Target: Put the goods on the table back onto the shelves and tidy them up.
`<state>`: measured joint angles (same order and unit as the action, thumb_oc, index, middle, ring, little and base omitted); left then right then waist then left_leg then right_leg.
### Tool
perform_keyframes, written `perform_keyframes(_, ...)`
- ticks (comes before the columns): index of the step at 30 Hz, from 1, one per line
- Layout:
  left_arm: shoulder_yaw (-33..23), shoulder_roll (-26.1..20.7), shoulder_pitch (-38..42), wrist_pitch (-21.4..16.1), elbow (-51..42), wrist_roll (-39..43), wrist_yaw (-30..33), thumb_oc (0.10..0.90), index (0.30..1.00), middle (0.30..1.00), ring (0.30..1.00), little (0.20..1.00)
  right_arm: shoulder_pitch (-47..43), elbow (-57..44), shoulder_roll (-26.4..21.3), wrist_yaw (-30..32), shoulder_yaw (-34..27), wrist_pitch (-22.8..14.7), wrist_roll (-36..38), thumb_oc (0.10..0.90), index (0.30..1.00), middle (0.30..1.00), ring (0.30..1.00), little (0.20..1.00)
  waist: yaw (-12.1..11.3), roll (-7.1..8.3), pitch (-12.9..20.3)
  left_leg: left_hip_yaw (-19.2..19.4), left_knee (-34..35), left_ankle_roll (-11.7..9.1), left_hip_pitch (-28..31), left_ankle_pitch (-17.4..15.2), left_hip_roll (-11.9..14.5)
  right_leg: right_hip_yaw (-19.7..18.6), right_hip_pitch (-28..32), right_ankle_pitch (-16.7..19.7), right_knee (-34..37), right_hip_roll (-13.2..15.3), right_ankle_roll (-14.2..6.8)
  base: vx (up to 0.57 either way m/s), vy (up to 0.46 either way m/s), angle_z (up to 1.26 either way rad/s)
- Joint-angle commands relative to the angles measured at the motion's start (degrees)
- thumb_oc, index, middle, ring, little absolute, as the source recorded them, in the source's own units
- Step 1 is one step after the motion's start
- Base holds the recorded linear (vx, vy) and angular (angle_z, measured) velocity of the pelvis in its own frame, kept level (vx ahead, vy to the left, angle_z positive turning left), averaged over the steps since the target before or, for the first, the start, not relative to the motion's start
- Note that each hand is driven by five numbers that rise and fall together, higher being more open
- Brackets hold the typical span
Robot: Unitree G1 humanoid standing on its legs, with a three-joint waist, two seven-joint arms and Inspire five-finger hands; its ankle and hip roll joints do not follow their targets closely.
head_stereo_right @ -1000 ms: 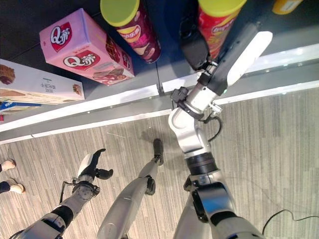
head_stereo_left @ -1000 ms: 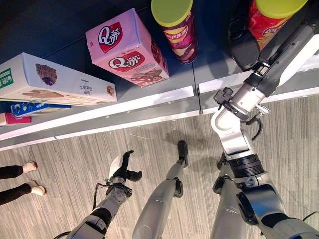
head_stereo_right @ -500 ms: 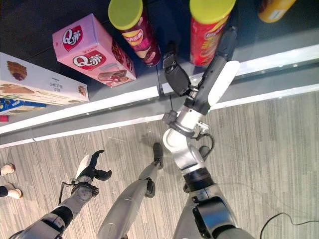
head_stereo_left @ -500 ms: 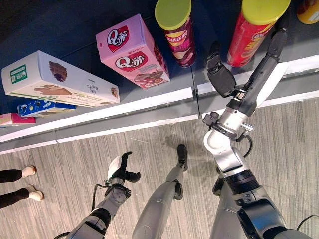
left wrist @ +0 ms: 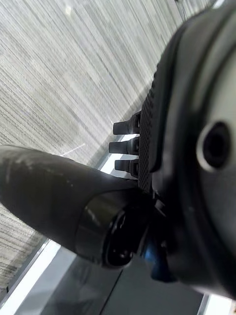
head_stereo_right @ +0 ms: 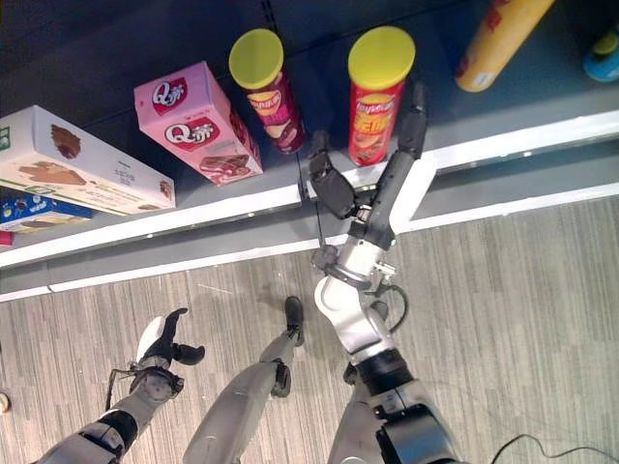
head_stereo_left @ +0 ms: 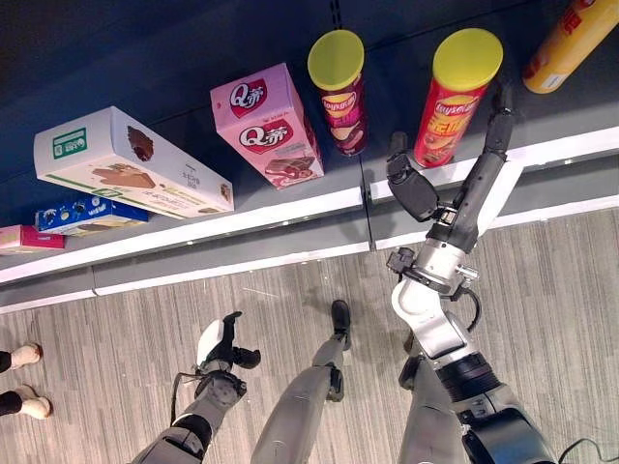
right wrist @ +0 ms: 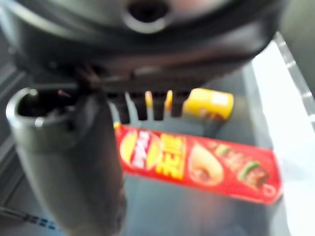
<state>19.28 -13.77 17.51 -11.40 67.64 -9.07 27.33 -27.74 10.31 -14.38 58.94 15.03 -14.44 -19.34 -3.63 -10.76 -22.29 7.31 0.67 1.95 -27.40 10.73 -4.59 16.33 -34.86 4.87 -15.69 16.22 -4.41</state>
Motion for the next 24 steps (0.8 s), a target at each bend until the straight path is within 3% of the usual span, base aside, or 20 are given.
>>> perform_keyframes(1,-0.5,-3.3,-2.9,0.7,3.6,0.5,3.1,0.800,0.900,0.900,0.900,0.900,0.2,-6.2,1.0,0.8,-0.5,-5.2,-1.8,0.800,0.900,0.900,0.900,0.900,0.2,3.01,5.6,-2.6,-4.8,-5.2,-2.4,-8.8,4.2,-1.3,7.4,5.3,12.3,6.2,-6.7,0.05,-0.007,-0.01)
perform_keyframes(6,-1.5,-3.2,-5.2,0.6,3.5,-0.2,2.5,0.800,0.900,0.900,0.900,0.900,4.9,-5.9,0.3,0.0,-2.4,-4.8,-1.4,0.800,0.900,0.900,0.900,0.900,0.8,4.63,7.5,-2.3,-5.1,-4.8,1.6,-10.1,4.8,-0.5,11.7,4.5,12.6,6.0,-6.6,0.06,-0.016,0.00)
perform_keyframes(9,-2.0,-3.1,-6.8,0.6,3.5,-0.7,2.3,0.800,0.900,0.900,0.900,0.900,7.5,-6.6,-0.2,-0.3,-3.5,-4.7,-1.5,0.800,0.900,0.900,0.900,0.900,1.4,5.51,8.7,-1.8,-4.4,-4.4,3.1,-9.0,4.8,0.7,13.5,5.4,13.5,6.1,-6.0,0.05,-0.007,-0.07)
perform_keyframes(18,-5.6,-2.3,-12.3,1.2,4.4,-1.3,1.4,0.800,0.900,0.900,0.900,0.900,20.8,-8.6,-2.2,-6.5,-5.2,-5.4,1.3,0.800,0.900,0.900,0.900,0.900,3.5,7.96,13.1,-1.2,-1.3,-5.0,12.1,-9.4,7.2,1.5,21.4,3.6,15.8,3.3,-5.9,0.11,-0.005,-0.03)
perform_keyframes(19,-6.5,-2.2,-12.6,1.1,4.3,-1.3,1.3,0.800,0.900,0.900,0.900,0.900,23.2,-8.1,-3.5,-8.8,-4.4,-4.5,1.0,0.800,0.900,0.900,0.900,0.900,3.8,8.33,13.4,-1.0,-0.9,-5.1,13.1,-9.4,7.5,1.4,22.0,3.5,15.8,2.9,-5.8,0.12,-0.034,-0.10)
perform_keyframes(20,-7.3,-2.3,-12.8,1.6,4.2,-2.9,0.9,0.800,0.900,0.900,0.900,0.900,29.8,-7.8,-6.5,-16.6,-2.3,-3.2,1.0,0.800,0.900,0.900,0.900,0.900,4.6,9.61,14.1,-0.7,0.0,-5.4,15.0,-9.6,8.0,1.2,23.4,3.2,16.2,1.9,-5.8,0.12,-0.034,-0.04)
perform_keyframes(21,-7.2,-2.3,-12.8,1.6,4.2,-2.9,0.9,0.800,0.900,0.900,0.900,0.900,29.8,-7.8,-6.5,-16.6,-2.3,-3.1,1.0,0.800,0.900,0.900,0.900,0.900,4.6,9.61,14.1,-0.7,0.1,-5.4,15.1,-9.5,8.0,1.2,23.5,3.2,16.2,1.9,-5.8,0.12,-0.041,-0.05)
perform_keyframes(22,-7.7,-2.2,-13.2,1.9,4.2,-3.1,0.7,0.800,0.900,0.900,0.900,0.900,33.6,-6.9,-7.6,-22.9,-1.2,-2.4,4.4,0.800,0.900,0.900,0.900,0.900,5.1,10.61,14.3,-0.3,0.6,-5.5,16.1,-9.6,8.2,1.1,24.1,3.2,16.6,1.4,-5.9,0.04,-0.011,-0.06)
perform_keyframes(24,-7.8,-2.1,-13.3,2.0,4.2,-3.3,0.5,0.800,0.900,0.900,0.900,0.900,35.2,-7.9,-8.7,-25.0,-0.9,-2.6,4.7,0.800,0.900,0.900,0.900,0.900,5.2,10.93,14.5,-0.2,1.0,-5.6,16.5,-9.5,8.3,0.9,24.3,3.2,16.8,1.2,-5.9,0.04,-0.022,-0.15)
